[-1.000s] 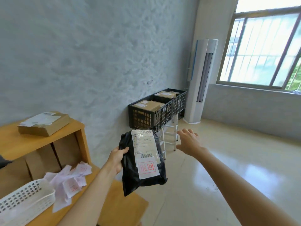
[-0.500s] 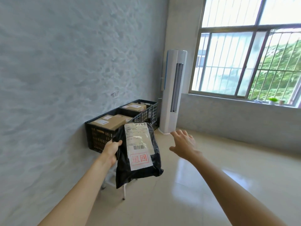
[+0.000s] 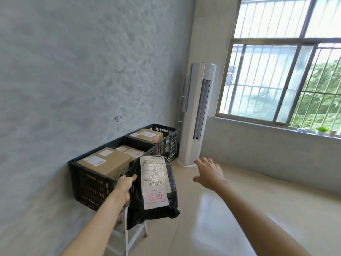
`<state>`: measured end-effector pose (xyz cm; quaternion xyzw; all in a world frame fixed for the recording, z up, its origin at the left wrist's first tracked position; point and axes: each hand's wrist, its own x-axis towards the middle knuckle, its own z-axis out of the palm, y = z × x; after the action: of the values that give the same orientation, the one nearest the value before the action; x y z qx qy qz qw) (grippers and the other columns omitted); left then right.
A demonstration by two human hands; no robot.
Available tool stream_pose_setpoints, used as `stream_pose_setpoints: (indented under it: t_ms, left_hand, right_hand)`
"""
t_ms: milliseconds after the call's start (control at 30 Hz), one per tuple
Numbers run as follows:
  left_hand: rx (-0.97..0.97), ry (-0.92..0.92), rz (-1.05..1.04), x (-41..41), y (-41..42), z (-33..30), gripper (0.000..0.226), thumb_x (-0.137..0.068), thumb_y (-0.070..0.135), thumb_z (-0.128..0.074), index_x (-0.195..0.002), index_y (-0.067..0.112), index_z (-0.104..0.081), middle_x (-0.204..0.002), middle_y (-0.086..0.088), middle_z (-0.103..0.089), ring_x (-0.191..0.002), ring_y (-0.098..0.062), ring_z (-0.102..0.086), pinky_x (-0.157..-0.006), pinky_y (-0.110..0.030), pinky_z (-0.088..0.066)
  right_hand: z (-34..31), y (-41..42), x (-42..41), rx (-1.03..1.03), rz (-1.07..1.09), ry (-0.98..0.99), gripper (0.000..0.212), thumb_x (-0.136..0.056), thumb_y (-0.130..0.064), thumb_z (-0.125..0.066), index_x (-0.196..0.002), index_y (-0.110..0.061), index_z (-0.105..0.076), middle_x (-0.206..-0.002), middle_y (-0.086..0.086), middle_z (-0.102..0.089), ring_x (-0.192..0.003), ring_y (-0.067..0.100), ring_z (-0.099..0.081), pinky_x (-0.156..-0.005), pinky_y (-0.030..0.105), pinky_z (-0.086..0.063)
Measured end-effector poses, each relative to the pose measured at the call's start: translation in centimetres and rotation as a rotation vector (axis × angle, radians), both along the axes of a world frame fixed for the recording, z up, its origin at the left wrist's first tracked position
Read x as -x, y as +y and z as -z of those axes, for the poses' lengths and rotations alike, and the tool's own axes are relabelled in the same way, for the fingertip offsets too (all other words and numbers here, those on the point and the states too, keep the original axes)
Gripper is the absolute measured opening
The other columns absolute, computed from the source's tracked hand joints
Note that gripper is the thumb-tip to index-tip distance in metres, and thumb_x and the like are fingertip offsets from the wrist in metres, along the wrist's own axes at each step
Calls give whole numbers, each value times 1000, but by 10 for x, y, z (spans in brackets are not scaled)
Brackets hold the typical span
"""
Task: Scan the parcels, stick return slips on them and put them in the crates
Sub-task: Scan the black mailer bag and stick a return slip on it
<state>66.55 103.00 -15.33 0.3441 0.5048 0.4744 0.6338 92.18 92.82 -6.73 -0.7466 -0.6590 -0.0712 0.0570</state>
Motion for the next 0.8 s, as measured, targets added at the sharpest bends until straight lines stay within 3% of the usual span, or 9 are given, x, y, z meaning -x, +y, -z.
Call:
stream_pose_setpoints:
  t_ms: [200,333,600,800]
  left_hand:
    - [-27,35,5,-34,120,-11,18,-100,11,-49,-111,1,-59,-102,-16,-66,-92,-36,-63,-82,-45,-52]
    - [14,68,-27,-47,191,5,27,-98,14,-53,-121,-1,-57,-112,-20,-66,-101,-40,-63,-92,-52,-51]
    - [94,86,-258,-58,329,46,28,-98,12,-54,-123,-2,-54,-115,-21,-63,-102,-40,-62,-86,-47,-52]
    - [150,113,-429,-53,412,52,41,-96,14,-58,-134,6,-48,-122,-18,-61,-106,-39,-61,-95,-52,-50]
  right_hand:
    - [-2,121,-21,-11,-27,11,60,-87,-38,-66,-138,-18,-42,-138,4,-46,-130,25,-40,-105,40,-38]
    - [15,200,-36,25,-79,31,59,-87,-36,-66,-137,-17,-42,-135,5,-46,-127,25,-40,-103,39,-38]
    - [45,384,-66,54,-263,53,61,-88,-33,-63,-141,-17,-38,-137,5,-45,-129,25,-39,-105,41,-38]
    - [38,516,-71,48,-428,34,59,-88,-30,-61,-141,-16,-38,-142,8,-43,-131,28,-39,-105,44,-39]
